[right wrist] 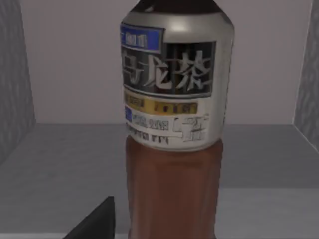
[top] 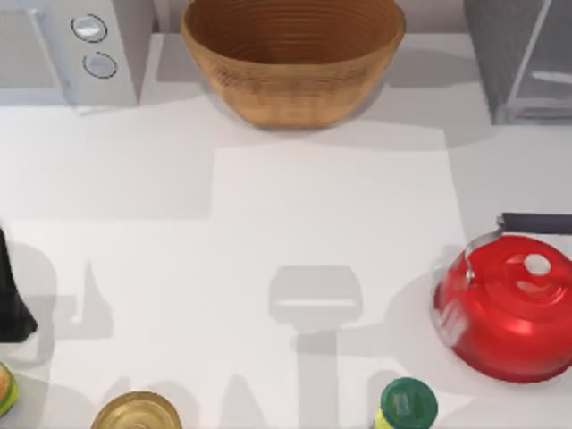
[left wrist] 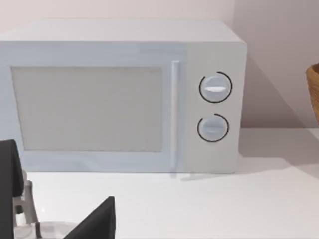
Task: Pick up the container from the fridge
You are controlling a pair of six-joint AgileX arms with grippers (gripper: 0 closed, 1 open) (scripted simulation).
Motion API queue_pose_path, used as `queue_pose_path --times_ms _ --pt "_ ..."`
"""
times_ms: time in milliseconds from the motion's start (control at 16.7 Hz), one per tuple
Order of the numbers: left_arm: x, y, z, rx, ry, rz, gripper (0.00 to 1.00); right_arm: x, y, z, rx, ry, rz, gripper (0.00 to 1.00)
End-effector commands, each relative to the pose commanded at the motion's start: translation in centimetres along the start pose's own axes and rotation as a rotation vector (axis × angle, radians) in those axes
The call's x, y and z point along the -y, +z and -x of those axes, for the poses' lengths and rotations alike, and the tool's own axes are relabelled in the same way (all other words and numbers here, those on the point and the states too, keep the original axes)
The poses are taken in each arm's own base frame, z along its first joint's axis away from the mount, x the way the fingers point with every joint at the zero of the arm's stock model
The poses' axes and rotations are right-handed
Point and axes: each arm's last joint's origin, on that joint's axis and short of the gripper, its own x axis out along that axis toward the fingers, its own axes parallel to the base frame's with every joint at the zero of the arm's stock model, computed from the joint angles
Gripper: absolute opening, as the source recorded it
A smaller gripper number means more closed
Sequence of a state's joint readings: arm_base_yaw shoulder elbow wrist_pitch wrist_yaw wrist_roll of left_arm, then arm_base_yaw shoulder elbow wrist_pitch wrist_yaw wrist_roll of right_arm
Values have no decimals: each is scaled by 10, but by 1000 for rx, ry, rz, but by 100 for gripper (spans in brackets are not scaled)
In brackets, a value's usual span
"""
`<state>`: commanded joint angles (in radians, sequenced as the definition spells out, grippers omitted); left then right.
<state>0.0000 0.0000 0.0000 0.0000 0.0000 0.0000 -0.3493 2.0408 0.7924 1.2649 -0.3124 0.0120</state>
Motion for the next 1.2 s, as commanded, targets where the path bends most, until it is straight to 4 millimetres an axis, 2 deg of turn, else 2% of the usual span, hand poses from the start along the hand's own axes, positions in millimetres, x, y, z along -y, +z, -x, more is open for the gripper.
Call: queue_pose_path --times_ms 120,240,360,720,1080,1200 --pt "0 0 0 0 0 0 100 -7 5 -29 -4 2 -2 100" --pt "0 0 0 0 0 0 100 -16 10 -48 -10 3 -3 100" --pt "0 0 0 0 0 0 100 -20 13 -56 -15 3 -4 100" --pt "0 0 0 0 0 0 100 -19 12 -59 -17 2 -5 100" --pt "0 0 0 0 0 0 100 -19 14 -107 -6 3 -2 100" --pt "0 0 0 0 0 0 100 -21 12 -116 -13 3 -4 100"
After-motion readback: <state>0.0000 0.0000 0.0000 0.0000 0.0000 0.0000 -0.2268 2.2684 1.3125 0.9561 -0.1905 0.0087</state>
